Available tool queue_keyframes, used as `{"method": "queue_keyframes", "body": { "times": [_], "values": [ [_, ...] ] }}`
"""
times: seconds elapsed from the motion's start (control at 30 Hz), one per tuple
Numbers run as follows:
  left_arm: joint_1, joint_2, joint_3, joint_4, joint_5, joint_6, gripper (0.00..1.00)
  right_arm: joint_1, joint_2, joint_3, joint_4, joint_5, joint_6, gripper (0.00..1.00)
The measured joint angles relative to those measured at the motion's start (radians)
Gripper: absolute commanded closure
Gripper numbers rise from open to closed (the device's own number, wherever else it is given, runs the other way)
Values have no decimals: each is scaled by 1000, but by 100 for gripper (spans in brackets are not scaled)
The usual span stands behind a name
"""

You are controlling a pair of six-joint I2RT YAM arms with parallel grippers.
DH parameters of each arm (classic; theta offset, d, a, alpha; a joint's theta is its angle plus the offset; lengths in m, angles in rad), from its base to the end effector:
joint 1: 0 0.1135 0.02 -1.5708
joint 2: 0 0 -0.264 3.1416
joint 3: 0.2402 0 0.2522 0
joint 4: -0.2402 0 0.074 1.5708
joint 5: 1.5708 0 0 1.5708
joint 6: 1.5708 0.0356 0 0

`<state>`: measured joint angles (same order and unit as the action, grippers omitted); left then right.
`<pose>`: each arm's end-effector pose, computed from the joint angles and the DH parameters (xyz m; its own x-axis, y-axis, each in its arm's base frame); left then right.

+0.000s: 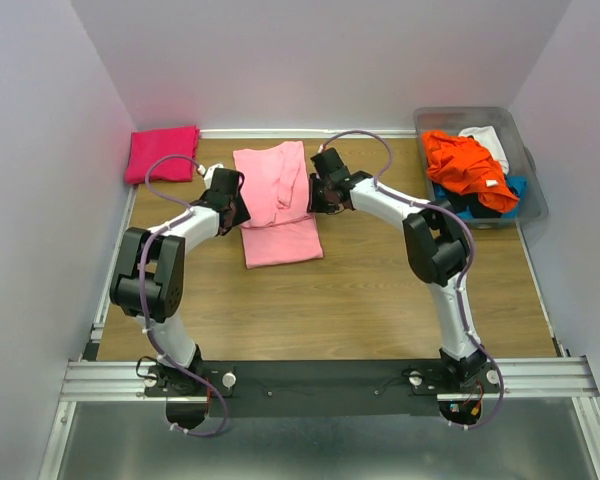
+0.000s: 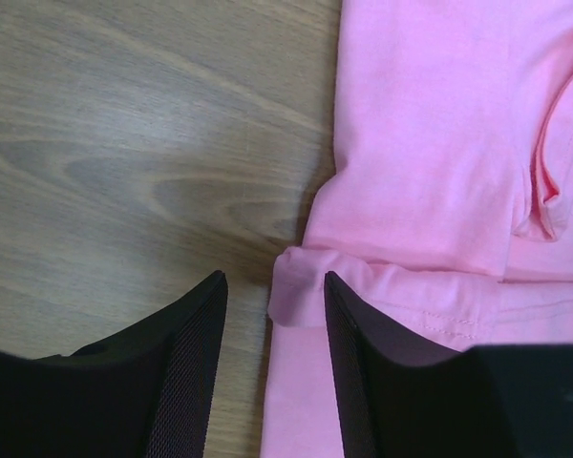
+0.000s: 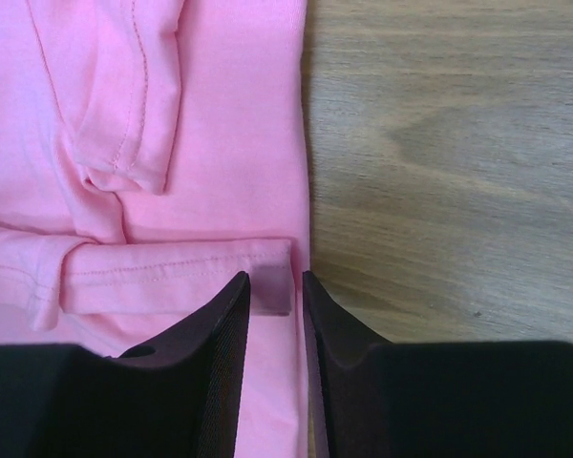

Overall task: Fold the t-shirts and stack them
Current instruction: Fold the tshirt

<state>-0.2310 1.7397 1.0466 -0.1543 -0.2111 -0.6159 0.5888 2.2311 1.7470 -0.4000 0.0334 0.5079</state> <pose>0.3552 -0.0759 0.1818 -0.6469 -0.4281 -0.6310 -0.3490 0.9020 -0.2542 0.4133 0.2745 0.1764 -0.8233 0.0347 -0.5665 -0.1568 0.9454 0.2858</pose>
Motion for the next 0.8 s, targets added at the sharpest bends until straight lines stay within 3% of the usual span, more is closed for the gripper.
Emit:
{"method": "queue_keyframes", "body": {
  "times": [0.33, 0.47, 0.53, 0.6, 0.8],
  "values": [
    [0, 40, 14, 11, 8, 5, 54, -6, 2, 1, 13, -16, 18, 78],
    [0, 51, 14, 11, 11, 8, 71, -6, 2, 1, 15, -18, 19, 89],
    [0, 56, 16, 10, 15, 9, 86, -6, 2, 1, 16, -20, 23, 99],
    [0, 60, 24, 9, 19, 11, 99, -7, 2, 1, 17, -21, 23, 99],
    [0, 61, 45, 7, 23, 25, 100, -7, 2, 1, 18, -21, 24, 99]
  ]
}}
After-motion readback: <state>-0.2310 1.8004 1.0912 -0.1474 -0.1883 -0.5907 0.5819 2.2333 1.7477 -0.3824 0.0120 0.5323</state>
